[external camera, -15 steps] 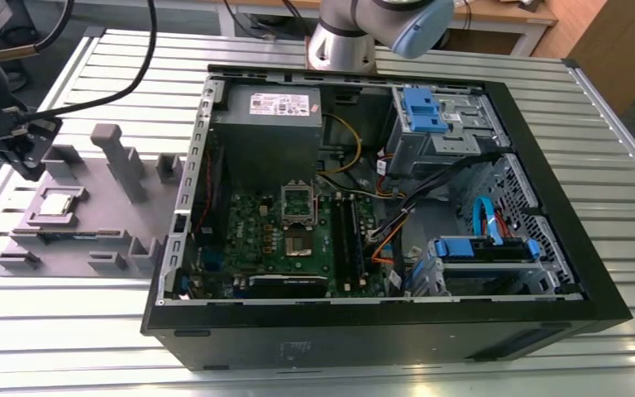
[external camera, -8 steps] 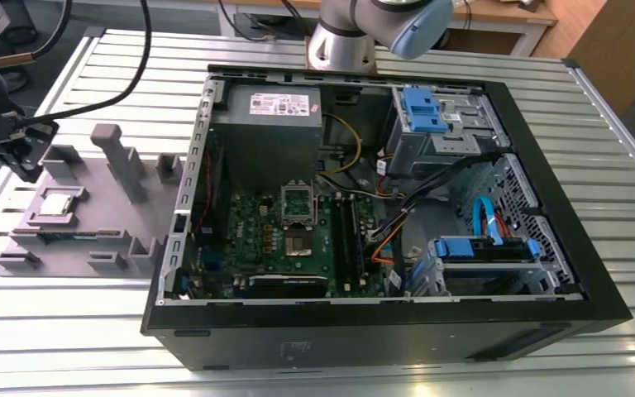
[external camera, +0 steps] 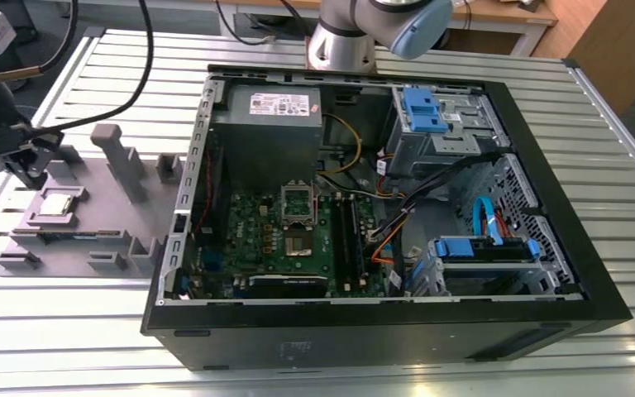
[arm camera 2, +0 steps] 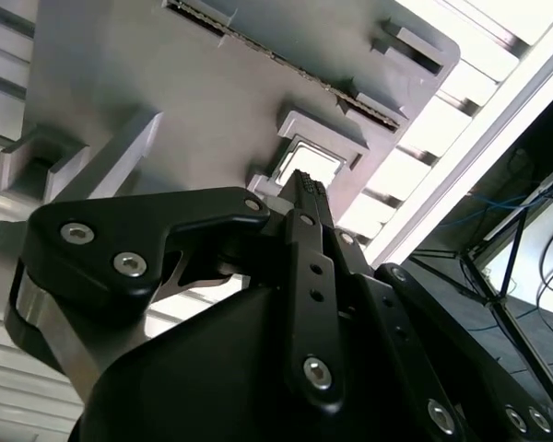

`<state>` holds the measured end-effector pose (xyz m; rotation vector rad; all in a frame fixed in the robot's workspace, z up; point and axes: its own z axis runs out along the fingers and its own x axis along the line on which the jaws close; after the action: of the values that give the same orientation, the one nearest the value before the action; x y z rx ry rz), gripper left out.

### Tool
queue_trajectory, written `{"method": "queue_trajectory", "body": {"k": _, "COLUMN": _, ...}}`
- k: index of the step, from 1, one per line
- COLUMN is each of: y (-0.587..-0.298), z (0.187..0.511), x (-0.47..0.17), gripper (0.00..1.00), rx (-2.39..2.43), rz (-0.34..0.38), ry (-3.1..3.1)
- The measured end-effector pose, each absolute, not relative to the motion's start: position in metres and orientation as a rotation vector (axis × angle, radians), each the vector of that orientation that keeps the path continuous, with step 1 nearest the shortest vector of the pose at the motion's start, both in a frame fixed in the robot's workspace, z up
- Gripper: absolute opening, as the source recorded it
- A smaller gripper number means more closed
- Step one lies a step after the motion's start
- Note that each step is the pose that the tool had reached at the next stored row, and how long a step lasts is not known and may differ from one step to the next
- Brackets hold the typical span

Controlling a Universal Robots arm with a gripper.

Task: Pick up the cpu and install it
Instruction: 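Reach for the cpu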

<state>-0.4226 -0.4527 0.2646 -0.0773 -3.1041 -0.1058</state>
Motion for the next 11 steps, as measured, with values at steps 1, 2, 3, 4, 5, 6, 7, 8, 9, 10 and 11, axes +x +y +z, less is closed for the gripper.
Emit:
{"method": "queue_trajectory", "body": {"k": 1, "y": -0.4524, "z": 0.2628, "x": -0.4229, "gripper": 0.1, "rx": -0.075, "rz": -0.106, "ry": -3.104}}
{"method": "queue_trajectory", "body": {"k": 2, "y": -0.4522, "z": 0.261, "x": -0.4231, "gripper": 0.1, "rx": -0.072, "rz": -0.106, "ry": -3.104}}
{"method": "queue_trajectory", "body": {"k": 3, "y": -0.4519, "z": 0.2597, "x": -0.4232, "gripper": 0.1, "rx": -0.07, "rz": -0.105, "ry": -3.104}}
{"method": "queue_trajectory", "body": {"k": 4, "y": -0.4518, "z": 0.259, "x": -0.4233, "gripper": 0.1, "rx": -0.069, "rz": -0.105, "ry": -3.104}}
{"method": "queue_trajectory", "body": {"k": 5, "y": -0.4518, "z": 0.2588, "x": -0.4234, "gripper": 0.1, "rx": -0.068, "rz": -0.105, "ry": -3.104}}
{"method": "queue_trajectory", "body": {"k": 6, "y": -0.4517, "z": 0.2587, "x": -0.4237, "gripper": 0.1, "rx": -0.068, "rz": -0.105, "ry": -3.104}}
{"method": "queue_trajectory", "body": {"k": 7, "y": -0.4516, "z": 0.2582, "x": -0.4242, "gripper": 0.1, "rx": -0.068, "rz": -0.105, "ry": -3.104}}
{"method": "queue_trajectory", "body": {"k": 8, "y": -0.4513, "z": 0.2577, "x": -0.425, "gripper": 0.1, "rx": -0.069, "rz": -0.105, "ry": -3.104}}
{"method": "queue_trajectory", "body": {"k": 9, "y": -0.451, "z": 0.2572, "x": -0.4261, "gripper": 0.1, "rx": -0.068, "rz": -0.105, "ry": -3.104}}
{"method": "queue_trajectory", "body": {"k": 10, "y": -0.4504, "z": 0.2566, "x": -0.4274, "gripper": 0.1, "rx": -0.068, "rz": -0.105, "ry": -3.104}}
{"method": "queue_trajectory", "body": {"k": 11, "y": -0.4497, "z": 0.2557, "x": -0.4287, "gripper": 0.1, "rx": -0.068, "rz": -0.106, "ry": -3.104}}
